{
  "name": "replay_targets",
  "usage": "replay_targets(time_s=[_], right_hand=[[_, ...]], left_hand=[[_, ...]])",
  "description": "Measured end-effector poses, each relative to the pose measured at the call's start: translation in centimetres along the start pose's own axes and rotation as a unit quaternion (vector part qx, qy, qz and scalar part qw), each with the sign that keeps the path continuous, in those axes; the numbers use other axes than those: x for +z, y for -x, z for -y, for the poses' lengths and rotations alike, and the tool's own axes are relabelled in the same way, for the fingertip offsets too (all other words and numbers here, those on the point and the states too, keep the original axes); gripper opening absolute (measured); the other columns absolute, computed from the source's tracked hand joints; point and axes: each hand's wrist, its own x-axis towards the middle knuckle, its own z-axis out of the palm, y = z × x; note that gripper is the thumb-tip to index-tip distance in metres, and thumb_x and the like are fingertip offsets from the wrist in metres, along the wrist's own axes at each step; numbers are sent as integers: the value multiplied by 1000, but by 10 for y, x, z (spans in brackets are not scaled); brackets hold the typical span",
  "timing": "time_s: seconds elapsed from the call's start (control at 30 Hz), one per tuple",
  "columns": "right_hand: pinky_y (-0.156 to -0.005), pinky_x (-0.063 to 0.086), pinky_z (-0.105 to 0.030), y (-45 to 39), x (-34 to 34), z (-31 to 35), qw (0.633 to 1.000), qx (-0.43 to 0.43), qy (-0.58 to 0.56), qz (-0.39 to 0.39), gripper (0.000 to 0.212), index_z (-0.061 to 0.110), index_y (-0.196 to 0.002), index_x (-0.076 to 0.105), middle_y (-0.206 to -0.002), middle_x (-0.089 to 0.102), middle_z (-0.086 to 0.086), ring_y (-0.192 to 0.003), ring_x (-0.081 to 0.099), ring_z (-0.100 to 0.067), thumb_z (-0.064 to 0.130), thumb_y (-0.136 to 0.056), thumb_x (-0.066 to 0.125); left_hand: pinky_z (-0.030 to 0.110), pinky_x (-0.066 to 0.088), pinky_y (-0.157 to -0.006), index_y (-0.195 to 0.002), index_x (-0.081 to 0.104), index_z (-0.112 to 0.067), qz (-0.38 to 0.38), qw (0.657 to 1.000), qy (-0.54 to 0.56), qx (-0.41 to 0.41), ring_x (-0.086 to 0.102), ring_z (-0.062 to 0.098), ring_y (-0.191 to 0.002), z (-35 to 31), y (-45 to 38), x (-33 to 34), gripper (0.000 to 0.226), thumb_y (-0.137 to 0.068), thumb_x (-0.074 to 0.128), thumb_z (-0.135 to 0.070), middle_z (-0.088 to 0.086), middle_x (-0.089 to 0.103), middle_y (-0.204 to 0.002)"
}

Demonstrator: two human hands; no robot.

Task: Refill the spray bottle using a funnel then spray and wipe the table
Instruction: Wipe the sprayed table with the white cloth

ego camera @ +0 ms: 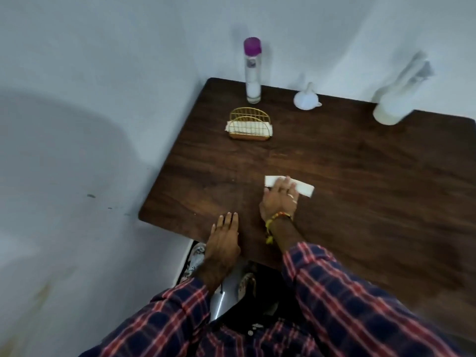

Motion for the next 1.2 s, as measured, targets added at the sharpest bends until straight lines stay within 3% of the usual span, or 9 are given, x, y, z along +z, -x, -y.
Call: replay_targets(time_s=[0.13, 0.27, 0.37, 0.53, 0.63, 0.77, 0.83, 1.0, 1.2], right_hand=[[-120, 5, -49, -12, 19, 73, 982, -164, 75, 56, 59, 10, -154, 13, -161, 8, -20, -148, 7, -42, 38, -103, 27], [-120, 11, -49, 50, 42, 55, 968, -225, 82, 72, 63, 8, -151, 25, -159, 20, -19, -147, 17, -39, 40, -99, 38], [-109, 37, -53, 108, 49, -11, 982, -175, 71, 20, 58, 6, -138, 52, -143, 49, -21, -133, 46, -41, 40, -94, 35], [-101, 41, -57, 77, 17, -94, 994, 52, 60, -78, 61, 0, -135, 52, -138, 53, -24, -126, 50, -47, 39, -92, 33], [-101, 43, -56, 56, 17, -79, 994, 3, 62, -86, 61, -4, -130, 55, -132, 57, -26, -121, 53, -48, 38, -93, 33], [-107, 39, -51, 126, 51, -73, 984, -129, 103, -62, 63, 4, -139, 49, -143, 50, -19, -133, 46, -39, 44, -93, 35], [-107, 40, -52, 155, 50, -102, 986, -103, 112, -71, 61, 6, -139, 50, -142, 50, -21, -134, 44, -39, 44, -93, 36], [-99, 42, -59, 130, 16, -176, 976, 169, 47, -126, 65, 1, -133, 53, -134, 54, -29, -123, 50, -50, 44, -92, 31], [-100, 45, -57, 115, 24, -133, 990, 56, 66, -113, 62, 2, -128, 60, -131, 58, -25, -119, 56, -47, 43, -91, 33]], left_hand=[[41, 13, -121, -154, 6, -6, -15, 999, 29, -18, 8, 27, -149, 19, -2, -8, 69, -94, 42, -8, 11, 9, -162], [40, 11, -122, -153, 14, -5, -63, 994, 84, -21, 10, 28, -149, 41, -4, 4, 62, -96, 37, -9, 14, 16, -160], [39, 13, -121, -153, 16, -6, -76, 993, 87, -14, 12, 28, -149, 38, -1, 14, 57, -99, 35, -11, 12, 18, -160], [44, 11, -120, -153, 19, -7, -47, 997, 37, 46, 12, 30, -148, 17, -4, 30, 52, -103, 30, -18, 12, 20, -159], [46, 15, -119, -151, 24, -6, -44, 997, 18, 55, 17, 32, -147, 9, -8, 34, 52, -102, 34, -19, 15, 25, -157], [50, 21, -117, -149, 30, -4, -43, 997, 20, 67, 24, 35, -145, 15, -5, 33, 50, -101, 40, -16, 18, 32, -154], [47, 17, -119, -151, 26, -7, -38, 997, 26, 68, 19, 32, -147, 21, 0, 29, 50, -102, 36, -17, 15, 27, -157], [47, 14, -119, -152, 25, -13, -31, 995, 16, 94, 14, 30, -148, 22, 14, 24, 49, -104, 33, -17, 11, 24, -158], [48, 10, -119, -154, 20, -19, 8, 983, -40, 181, 11, 29, -149, -13, 14, 23, 50, -104, 26, -21, 10, 19, -160]])
